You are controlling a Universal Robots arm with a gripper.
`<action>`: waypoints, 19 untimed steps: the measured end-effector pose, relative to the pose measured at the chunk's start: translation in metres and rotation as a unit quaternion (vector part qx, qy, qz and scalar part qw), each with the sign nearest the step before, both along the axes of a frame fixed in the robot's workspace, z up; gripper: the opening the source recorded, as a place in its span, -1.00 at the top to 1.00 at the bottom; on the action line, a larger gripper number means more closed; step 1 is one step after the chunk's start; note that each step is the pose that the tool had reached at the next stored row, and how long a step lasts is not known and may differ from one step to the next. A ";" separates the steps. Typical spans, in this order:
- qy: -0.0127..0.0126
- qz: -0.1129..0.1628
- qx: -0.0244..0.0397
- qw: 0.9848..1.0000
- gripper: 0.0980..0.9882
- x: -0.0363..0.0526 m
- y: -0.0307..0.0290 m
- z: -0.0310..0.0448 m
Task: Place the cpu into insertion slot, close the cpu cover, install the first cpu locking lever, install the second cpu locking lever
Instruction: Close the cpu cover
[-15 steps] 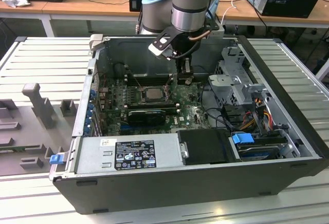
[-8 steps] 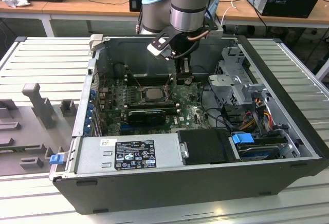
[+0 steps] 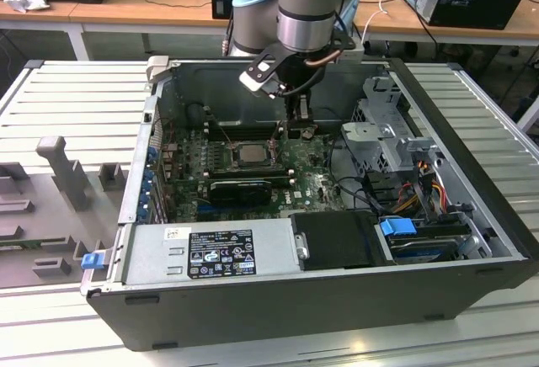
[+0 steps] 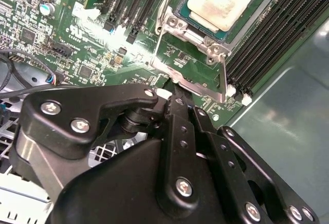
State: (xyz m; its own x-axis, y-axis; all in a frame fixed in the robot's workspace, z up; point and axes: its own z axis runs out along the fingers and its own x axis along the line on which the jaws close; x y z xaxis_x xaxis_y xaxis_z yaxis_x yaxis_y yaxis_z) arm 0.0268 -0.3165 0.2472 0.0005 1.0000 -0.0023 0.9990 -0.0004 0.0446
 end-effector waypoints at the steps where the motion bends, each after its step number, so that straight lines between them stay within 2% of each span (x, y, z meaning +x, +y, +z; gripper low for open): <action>1: 0.000 0.000 0.000 1.000 0.98 -0.0005 0.0000 0.0000; 19: 0.000 0.000 0.000 1.000 0.98 -0.0073 0.0000 0.0000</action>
